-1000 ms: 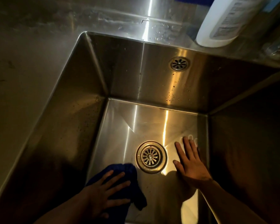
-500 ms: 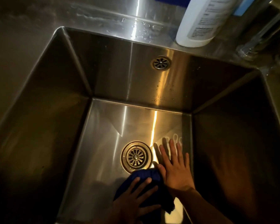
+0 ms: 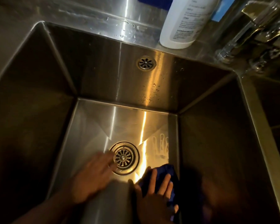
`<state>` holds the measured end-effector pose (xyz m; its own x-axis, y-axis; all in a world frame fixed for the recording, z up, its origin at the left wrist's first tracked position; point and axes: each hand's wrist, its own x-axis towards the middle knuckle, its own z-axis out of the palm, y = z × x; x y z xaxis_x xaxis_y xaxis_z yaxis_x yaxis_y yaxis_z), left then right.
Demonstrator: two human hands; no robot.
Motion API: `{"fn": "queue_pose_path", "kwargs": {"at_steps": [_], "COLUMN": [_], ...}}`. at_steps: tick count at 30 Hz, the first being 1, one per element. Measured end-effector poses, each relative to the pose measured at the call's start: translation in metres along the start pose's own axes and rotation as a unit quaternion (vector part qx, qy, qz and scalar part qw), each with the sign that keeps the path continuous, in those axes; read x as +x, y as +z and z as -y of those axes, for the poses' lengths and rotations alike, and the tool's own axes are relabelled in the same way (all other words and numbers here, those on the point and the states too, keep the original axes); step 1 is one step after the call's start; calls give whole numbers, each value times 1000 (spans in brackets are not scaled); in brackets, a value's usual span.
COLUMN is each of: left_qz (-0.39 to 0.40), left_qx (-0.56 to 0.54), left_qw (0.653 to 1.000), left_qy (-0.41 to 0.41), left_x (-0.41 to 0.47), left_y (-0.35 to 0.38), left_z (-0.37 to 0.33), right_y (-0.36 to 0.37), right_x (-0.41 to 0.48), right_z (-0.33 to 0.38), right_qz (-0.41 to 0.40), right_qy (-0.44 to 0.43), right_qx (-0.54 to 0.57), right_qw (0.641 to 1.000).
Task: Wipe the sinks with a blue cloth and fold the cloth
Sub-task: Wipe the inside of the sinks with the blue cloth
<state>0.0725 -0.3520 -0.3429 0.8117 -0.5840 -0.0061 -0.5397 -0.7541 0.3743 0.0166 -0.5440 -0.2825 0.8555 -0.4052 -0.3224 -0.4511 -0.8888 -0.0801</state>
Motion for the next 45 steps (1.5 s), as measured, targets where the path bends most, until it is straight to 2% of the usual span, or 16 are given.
{"fn": "queue_pose_path", "kwargs": {"at_steps": [3,5,8,12,18,24,29,33,37,40,45], "left_qz": [-34,-5,20,36,22,16,21,15,2,-16,-82], "left_qx": [47,67,75,76,58,62,73,75,68,49,-15], "left_qw": [977,965,963,959,961,962,963,961,960,956,930], "left_qy": [-204,-255,-260,-269,-270,-265,-260,-264,-273,-289,-358], "left_x": [-11,-11,-10,-13,-15,-16,-15,-16,-16,-16,-20], "left_y": [-25,-27,-17,-13,-10,-10,-7,-5,-5,-8,-7], "left_z": [49,55,56,59,60,60,62,63,61,59,45], "right_y": [24,34,39,23,7,11,16,31,45,52,51], "right_x": [-4,1,25,103,220,217,204,187,161,147,135], "right_z": [-22,-29,-31,-25,17,25,68,121,176,208,248], "right_qz": [25,20,-2,20,-34,-80,-53,-46,-33,6,84], "right_qy": [-47,-63,-103,-165,-150,-140,-87,-100,-158,-235,-396], "right_qx": [-53,-53,-87,-117,-59,-59,-26,-12,0,4,-6], "right_qw": [997,996,991,979,986,985,994,994,987,972,914]}}
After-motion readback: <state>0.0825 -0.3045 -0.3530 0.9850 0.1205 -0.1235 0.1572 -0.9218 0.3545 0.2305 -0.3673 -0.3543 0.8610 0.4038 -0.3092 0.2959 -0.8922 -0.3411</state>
